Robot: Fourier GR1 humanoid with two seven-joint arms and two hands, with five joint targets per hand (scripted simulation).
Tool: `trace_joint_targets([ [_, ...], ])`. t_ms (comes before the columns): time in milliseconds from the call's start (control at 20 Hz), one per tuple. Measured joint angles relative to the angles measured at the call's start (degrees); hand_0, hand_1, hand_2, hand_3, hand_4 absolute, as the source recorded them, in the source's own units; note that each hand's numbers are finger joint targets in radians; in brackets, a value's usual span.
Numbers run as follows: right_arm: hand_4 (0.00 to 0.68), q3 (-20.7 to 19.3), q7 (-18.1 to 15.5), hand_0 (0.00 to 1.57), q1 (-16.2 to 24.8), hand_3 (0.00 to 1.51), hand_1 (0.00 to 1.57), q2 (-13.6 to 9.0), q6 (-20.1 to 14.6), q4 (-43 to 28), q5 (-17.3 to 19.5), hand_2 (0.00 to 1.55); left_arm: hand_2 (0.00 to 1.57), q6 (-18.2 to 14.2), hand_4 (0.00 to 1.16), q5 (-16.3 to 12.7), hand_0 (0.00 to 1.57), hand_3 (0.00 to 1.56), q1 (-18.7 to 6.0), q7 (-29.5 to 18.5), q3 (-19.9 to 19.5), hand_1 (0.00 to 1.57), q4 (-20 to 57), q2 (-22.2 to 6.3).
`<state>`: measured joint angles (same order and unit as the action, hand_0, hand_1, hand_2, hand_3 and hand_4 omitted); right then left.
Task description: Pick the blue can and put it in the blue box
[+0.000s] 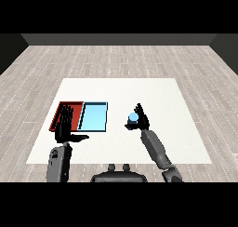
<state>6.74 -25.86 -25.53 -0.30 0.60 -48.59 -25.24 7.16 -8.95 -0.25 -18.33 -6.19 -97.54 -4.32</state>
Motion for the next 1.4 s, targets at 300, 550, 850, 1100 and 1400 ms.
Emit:
trace_joint_targets([
  [300,0.0,0.65,-0.02,0.0,-1.83,0.0,0.0,0.1,-0.17,2.44,-0.76,0.0,0.0,-0.17,0.0,0.27,0.0,0.0,-0.98,-1.51,0.0,0.0,2.17,0.52],
  [550,0.0,0.77,-1.04,0.0,-4.42,0.0,0.0,0.02,0.32,6.77,-1.39,0.0,0.0,0.37,0.0,0.05,0.0,0.0,-1.42,-2.41,-0.6,0.0,3.34,0.09],
  [850,0.634,2.62,-2.52,1.49,-6.67,1.44,1.49,0.22,-12.73,9.66,-1.19,1.48,0.0,0.37,0.0,0.1,0.0,0.0,-0.87,-1.5,-0.64,0.0,2.3,-0.32],
  [1100,0.617,3.2,-3.25,1.5,-8.14,1.44,1.5,0.04,-17.44,11.56,1.12,1.48,0.0,-0.07,0.0,0.47,0.0,0.0,-1.26,-1.52,-0.17,0.0,2.46,0.19],
  [1400,0.629,4.54,0.3,1.45,-7.72,1.4,1.45,0.08,-21.13,6.95,3.34,1.45,0.0,-0.58,0.0,2.2,0.0,0.0,-1.54,-1.8,0.87,0.0,3.56,0.4],
])
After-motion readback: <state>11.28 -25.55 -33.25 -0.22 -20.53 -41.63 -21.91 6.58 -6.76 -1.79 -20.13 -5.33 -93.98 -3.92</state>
